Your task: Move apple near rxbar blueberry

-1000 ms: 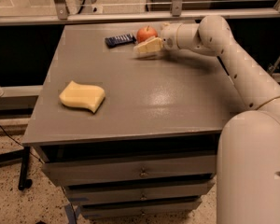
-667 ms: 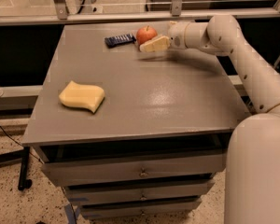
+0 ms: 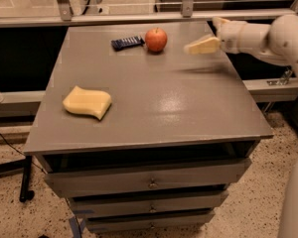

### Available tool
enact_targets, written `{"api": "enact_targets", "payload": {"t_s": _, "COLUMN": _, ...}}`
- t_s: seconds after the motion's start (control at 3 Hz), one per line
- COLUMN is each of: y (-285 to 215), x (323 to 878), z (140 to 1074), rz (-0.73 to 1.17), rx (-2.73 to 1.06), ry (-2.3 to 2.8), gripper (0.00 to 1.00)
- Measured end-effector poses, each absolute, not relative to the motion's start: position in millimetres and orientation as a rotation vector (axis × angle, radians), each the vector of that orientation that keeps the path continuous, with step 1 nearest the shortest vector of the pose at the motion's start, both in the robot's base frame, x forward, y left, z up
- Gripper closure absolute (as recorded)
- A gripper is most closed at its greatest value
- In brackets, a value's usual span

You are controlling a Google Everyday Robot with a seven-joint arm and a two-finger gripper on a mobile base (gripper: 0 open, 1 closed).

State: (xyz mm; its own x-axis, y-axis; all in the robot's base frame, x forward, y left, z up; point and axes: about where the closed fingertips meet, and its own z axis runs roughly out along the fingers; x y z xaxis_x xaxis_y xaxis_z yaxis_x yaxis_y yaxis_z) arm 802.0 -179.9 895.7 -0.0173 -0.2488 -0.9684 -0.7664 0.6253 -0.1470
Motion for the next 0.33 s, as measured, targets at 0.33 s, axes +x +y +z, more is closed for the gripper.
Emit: {"api": "enact_targets", "payload": {"t_s": 0.33, "y": -195.6, "x": 797.7, "z": 895.5, "rz": 0.491, "rx": -0.858, "ry": 1.581, "gripper": 0.0}}
